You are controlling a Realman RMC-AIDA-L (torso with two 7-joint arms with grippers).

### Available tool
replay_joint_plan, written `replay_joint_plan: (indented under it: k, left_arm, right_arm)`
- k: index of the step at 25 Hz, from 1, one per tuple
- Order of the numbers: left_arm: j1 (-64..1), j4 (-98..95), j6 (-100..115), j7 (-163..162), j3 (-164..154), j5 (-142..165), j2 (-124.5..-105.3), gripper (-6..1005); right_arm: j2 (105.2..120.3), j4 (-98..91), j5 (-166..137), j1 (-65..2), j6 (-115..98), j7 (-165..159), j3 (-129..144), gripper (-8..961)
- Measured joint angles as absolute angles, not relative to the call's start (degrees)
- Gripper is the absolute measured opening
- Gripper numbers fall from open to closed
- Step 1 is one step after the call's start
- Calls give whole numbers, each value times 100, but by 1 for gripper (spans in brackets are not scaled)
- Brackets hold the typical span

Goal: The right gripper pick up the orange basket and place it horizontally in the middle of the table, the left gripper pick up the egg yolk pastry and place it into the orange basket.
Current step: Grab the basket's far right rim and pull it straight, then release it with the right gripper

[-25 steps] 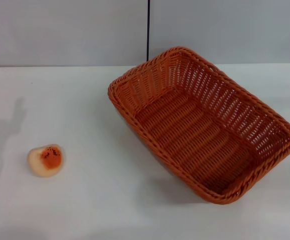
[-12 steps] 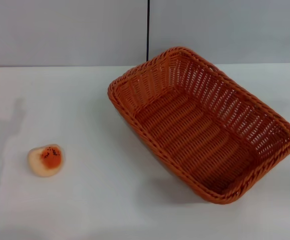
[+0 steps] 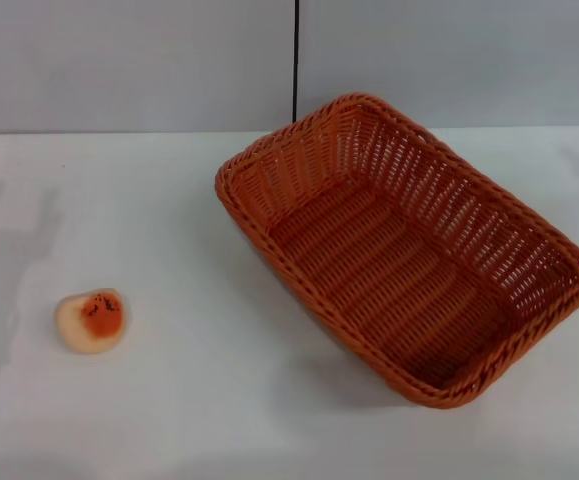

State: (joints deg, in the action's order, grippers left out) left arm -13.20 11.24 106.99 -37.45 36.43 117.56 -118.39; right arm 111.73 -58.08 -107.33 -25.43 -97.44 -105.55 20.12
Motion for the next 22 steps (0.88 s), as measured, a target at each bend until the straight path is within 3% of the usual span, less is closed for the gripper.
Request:
replay_joint_plan:
  k: [5,9,22]
  left_arm:
    - [-1345,1109,10656,-3835,3624,11769,-11839,825]
    - [-1326,1107,10660,-3836,3590,11789,-11839,824]
    - [-1249,1068,10633,-3846,3445,11795,-11848,824]
  right_arm:
    - [10857,-6658,-12931,-3617,-10743,-12024,2445,601]
    - [10780,-6585,-13794,-4043,-10977,-12247,2886,600]
    - [11014,-5883,-14592,-4546,-10240,-12659,4896,602]
